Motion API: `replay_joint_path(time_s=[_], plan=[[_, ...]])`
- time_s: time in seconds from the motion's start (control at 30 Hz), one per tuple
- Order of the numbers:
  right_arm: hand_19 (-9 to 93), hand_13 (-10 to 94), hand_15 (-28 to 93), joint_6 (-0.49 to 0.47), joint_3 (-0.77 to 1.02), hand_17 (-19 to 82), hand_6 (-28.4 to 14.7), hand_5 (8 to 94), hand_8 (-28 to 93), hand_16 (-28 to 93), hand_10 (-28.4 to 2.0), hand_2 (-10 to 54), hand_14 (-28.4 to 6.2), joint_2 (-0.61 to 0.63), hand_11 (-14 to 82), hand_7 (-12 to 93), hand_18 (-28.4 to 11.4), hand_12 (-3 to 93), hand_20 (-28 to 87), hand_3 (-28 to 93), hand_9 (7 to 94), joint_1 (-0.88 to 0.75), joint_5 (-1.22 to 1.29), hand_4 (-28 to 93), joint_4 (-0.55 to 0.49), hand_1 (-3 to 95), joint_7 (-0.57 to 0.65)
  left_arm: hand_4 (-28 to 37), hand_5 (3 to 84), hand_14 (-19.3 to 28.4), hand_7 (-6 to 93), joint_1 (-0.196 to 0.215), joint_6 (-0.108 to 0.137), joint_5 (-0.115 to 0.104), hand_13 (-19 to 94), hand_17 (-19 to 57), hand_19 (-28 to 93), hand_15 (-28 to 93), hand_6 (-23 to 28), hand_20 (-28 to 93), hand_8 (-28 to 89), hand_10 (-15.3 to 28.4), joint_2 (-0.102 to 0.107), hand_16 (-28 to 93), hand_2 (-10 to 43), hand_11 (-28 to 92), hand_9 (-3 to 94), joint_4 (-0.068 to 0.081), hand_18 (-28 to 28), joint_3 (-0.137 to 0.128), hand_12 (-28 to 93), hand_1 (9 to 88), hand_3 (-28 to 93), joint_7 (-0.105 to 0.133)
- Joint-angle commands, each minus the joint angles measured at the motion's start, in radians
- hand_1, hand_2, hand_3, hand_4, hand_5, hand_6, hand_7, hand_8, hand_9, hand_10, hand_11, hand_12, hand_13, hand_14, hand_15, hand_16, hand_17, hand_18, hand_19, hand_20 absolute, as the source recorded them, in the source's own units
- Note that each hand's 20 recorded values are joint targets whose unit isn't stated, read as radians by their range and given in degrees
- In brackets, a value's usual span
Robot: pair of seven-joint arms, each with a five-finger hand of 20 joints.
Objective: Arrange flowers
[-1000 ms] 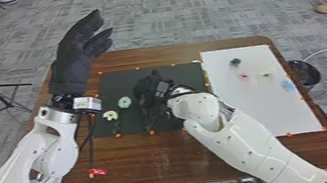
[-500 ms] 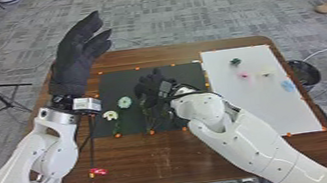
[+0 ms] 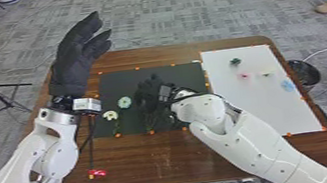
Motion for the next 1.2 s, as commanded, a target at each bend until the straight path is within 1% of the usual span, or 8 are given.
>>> replay_joint_path(time_s=[0.03,0.2,0.33,0.43,0.6,0.77,1.07,1.2], plan=[[69,32,81,-0.005,-0.005,6,7.3,50.1,-22,34,-15.5,-2.0,-12.7,-0.031,63.6,40,-20.7,48.6,47,93,31.2,-0.011,-0.042,-16,0.019,31.7,-0.034,-28.3,26.2,13.6,19.6,0.001,0.005,-0.004,20,-11.2,43,18,1.7,8,-10,10.2,-0.007,7,-6.0,12,23.0,-0.004,21.4,0.002,20,23.5,65,0.001],[69,32,81,-0.009,-0.001,6,7.1,49.6,-22,34,-15.6,-1.8,-12.8,-0.043,63.6,39,-20.6,48.5,48,93,31.2,-0.012,-0.033,-16,0.027,31.3,-0.013,-28.3,26.2,13.7,19.6,0.001,0.003,-0.004,20,-11.3,43,18,1.7,8,-10,10.2,-0.006,7,-6.0,12,23.0,-0.005,21.4,0.005,20,23.3,65,0.003],[69,32,81,0.008,-0.006,6,6.9,49.4,-22,34,-15.6,-1.9,-12.7,-0.05,63.6,39,-20.5,48.5,48,93,31.2,-0.016,-0.042,-16,0.029,30.8,-0.002,-28.3,26.2,13.7,19.5,-0.002,0.01,-0.008,20,-11.3,43,18,1.7,8,-10,10.2,-0.004,7,-6.1,12,23.0,-0.003,21.4,0.009,20,23.3,65,0.004],[69,32,81,0.018,-0.009,6,6.7,49.3,-22,34,-15.6,-1.9,-12.7,-0.053,63.7,39,-20.5,48.4,48,93,31.4,-0.018,-0.05,-16,0.033,30.7,0.004,-28.3,26.2,13.7,19.6,-0.007,0.004,-0.005,20,-11.3,43,18,1.7,8,-10,10.3,-0.007,7,-6.1,12,23.0,-0.001,21.4,0.011,20,23.3,65,0.003],[69,32,82,0.024,-0.009,6,6.4,49.1,-21,34,-15.7,-1.9,-12.9,-0.06,63.9,39,-20.4,48.3,48,93,31.6,-0.026,-0.069,-16,0.037,30.5,0.015,-28.3,26.2,13.6,19.6,-0.012,0.004,-0.007,20,-11.2,43,18,1.7,8,-10,10.3,-0.009,7,-6.1,12,22.9,0.001,21.4,0.02,20,23.4,65,0.002],[70,33,82,0.07,-0.038,7,6.0,48.7,-21,33,-15.8,-1.9,-13.0,-0.066,64.0,38,-20.3,48.2,48,93,31.9,-0.024,-0.112,-17,0.045,29.9,0.077,-28.3,26.2,13.7,19.6,-0.013,0.003,-0.007,20,-11.2,43,18,1.7,8,-10,10.3,-0.009,7,-6.1,12,23.0,0.001,21.4,0.02,20,23.4,65,0.004],[70,34,82,0.089,-0.06,7,4.5,42.7,-20,33,-15.8,-3.2,-13.1,-0.099,64.0,36,-20.4,47.5,48,93,32.8,-0.02,-0.136,-20,0.052,28.6,0.099,-28.3,26.2,13.7,19.6,-0.022,-0.008,-0.006,20,-11.2,43,18,1.8,8,-10,10.3,-0.013,7,-6.0,12,23.0,0.007,21.4,0.025,20,23.4,65,0.003],[70,34,82,0.088,-0.059,7,4.5,42.4,-19,33,-15.8,-3.4,-13.0,-0.106,64.0,36,-20.4,47.5,48,93,32.9,-0.023,-0.132,-20,0.05,28.5,0.091,-28.3,26.2,13.7,19.6,-0.031,-0.002,-0.006,20,-11.2,43,18,1.8,8,-10,10.3,-0.014,7,-5.9,12,23.0,0.01,21.3,0.033,20,23.3,65,0.004]])
